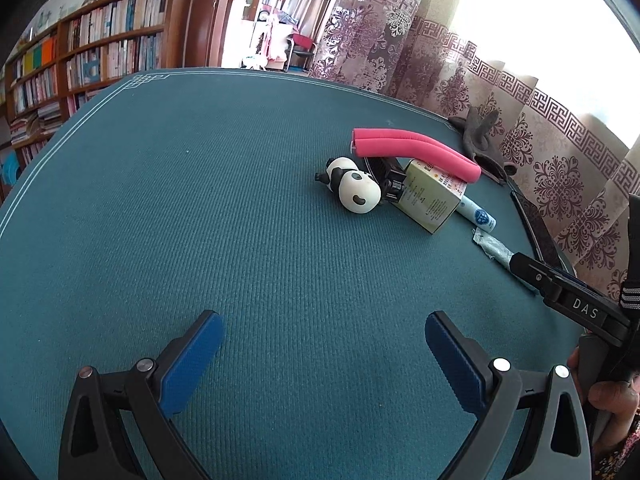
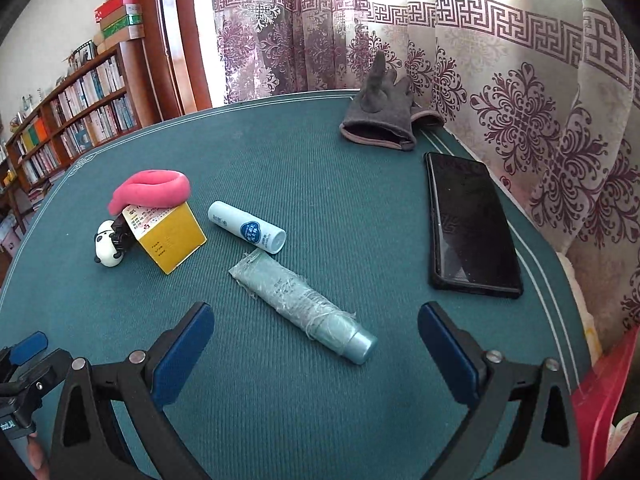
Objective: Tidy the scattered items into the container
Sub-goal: 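Grasp the clear-wrapped blue tube with the right tool while the left tool grasps the panda figure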
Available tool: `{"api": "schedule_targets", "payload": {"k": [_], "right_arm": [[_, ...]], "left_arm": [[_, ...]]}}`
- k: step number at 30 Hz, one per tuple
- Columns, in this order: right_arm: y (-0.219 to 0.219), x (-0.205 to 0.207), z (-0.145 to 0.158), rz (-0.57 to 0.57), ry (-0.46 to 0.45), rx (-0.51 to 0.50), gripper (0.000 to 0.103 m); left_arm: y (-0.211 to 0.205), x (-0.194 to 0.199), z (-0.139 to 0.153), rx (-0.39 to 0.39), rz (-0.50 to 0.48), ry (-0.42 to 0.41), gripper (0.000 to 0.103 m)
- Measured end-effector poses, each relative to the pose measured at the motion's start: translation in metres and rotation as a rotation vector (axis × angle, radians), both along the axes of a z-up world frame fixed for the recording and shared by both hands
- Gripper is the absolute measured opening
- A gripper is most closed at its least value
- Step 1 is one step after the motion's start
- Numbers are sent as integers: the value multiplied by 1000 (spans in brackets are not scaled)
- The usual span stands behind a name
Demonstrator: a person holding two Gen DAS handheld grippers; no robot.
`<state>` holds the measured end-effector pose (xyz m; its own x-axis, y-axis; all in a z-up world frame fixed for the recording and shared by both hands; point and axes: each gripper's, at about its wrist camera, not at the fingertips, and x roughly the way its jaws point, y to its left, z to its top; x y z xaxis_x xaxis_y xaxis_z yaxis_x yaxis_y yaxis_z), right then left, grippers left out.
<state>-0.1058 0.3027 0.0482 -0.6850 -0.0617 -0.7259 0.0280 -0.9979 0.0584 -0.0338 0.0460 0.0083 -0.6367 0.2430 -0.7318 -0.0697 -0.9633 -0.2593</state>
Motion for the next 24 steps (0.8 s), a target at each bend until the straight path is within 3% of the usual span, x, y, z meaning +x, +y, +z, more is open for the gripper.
{"api": "schedule_targets", "payload": {"k": [3, 5, 10, 14, 17, 24], "right_arm": [[-3, -2, -9, 30, -29, -6, 96], [-6, -2, -12, 33, -34, 16, 86], [-5, 6, -10, 24, -9, -7, 45], [7, 7, -11, 34, -3, -103, 25], [18, 7, -12, 36, -2, -185, 24], [18, 5, -13, 39, -4, -199, 24]], "left_arm": [[1, -1, 0, -3, -2, 3, 102], [2, -2, 0, -8, -4, 4, 102], [3, -5, 0, -26, -7, 5, 102], [9, -10, 0, -66, -12, -2, 102], [9, -20, 2, -72, -6, -4, 102], [22, -68, 18, -194, -11, 67, 102]]}}
